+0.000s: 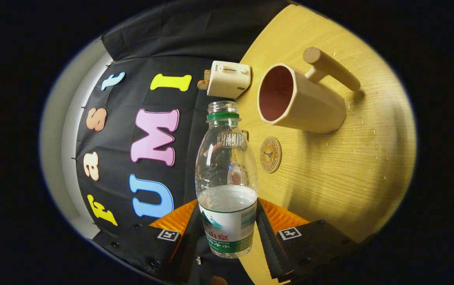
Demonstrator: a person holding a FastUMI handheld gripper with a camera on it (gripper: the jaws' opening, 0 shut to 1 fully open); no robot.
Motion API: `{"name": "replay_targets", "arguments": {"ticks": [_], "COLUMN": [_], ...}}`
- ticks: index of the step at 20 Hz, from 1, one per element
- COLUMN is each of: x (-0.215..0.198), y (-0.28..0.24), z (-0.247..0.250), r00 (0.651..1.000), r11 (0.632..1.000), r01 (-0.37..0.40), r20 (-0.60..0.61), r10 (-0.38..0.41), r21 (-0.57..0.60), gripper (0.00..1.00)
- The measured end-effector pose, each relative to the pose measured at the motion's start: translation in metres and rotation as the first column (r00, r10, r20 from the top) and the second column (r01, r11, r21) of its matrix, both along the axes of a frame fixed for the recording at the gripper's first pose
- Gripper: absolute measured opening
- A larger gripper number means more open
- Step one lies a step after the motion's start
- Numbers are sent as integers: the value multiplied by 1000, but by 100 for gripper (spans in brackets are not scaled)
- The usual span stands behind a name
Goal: Take the bottle from table, then pour the juice into the cup, finally place the bottle on the coaster
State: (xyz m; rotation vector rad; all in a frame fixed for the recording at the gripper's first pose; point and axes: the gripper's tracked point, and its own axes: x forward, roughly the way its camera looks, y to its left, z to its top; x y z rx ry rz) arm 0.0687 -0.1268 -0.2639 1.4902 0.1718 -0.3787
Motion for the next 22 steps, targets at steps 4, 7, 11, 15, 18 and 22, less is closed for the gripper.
{"name": "replay_targets", "arguments": {"ticks": [4,7,11,15,18,22], "x": [3,7,8,9,9,9], "y": [0,-4,-6,-6,-7,-9], "z": [-2,-1,-1,2,3,5], "r00": [1000,999,998,997,996,994], "r11": [1000,997,994,989,984,976], "r01": [6,35,55,62,74,89], "r20": [-1,10,12,29,34,42], "r10": [-6,-36,-56,-67,-80,-99], "r21": [29,67,95,132,163,199], "gripper": [75,75,75,75,75,75]}}
